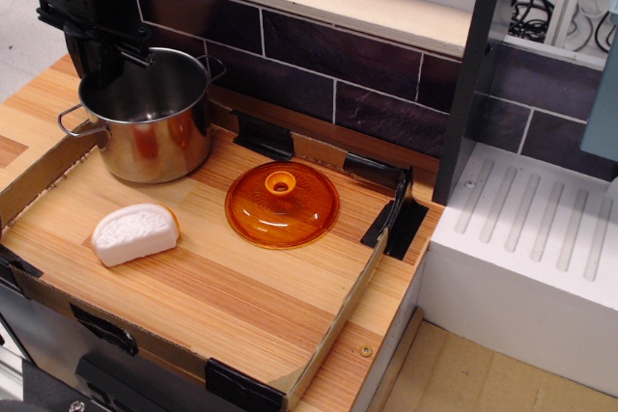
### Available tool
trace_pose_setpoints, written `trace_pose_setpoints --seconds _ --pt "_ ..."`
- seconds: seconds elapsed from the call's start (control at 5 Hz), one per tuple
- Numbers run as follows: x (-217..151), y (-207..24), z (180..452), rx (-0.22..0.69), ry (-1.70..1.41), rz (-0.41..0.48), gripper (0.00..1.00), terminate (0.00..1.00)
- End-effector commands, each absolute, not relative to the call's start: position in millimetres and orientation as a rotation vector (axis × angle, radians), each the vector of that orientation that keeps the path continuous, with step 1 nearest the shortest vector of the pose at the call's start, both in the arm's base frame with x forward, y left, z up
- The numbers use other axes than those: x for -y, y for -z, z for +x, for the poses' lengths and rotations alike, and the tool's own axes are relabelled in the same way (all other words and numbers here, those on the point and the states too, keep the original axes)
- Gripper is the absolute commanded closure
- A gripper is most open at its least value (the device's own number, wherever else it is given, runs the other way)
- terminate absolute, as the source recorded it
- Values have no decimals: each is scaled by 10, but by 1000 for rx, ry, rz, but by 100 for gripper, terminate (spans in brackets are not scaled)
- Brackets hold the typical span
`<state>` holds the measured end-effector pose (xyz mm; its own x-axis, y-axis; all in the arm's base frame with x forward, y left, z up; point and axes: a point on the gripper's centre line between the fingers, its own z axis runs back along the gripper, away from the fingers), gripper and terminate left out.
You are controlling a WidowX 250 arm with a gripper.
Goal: Topple metal pot
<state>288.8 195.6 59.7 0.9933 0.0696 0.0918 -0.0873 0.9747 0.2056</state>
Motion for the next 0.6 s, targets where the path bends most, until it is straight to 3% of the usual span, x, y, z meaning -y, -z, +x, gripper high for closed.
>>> trace_pose_setpoints --seconds 0.0,0.4 --pt "-2013 -1064 2837 214 -119 304 100 0" --pt "-1842 -1280 2641 374 -144 395 100 0"
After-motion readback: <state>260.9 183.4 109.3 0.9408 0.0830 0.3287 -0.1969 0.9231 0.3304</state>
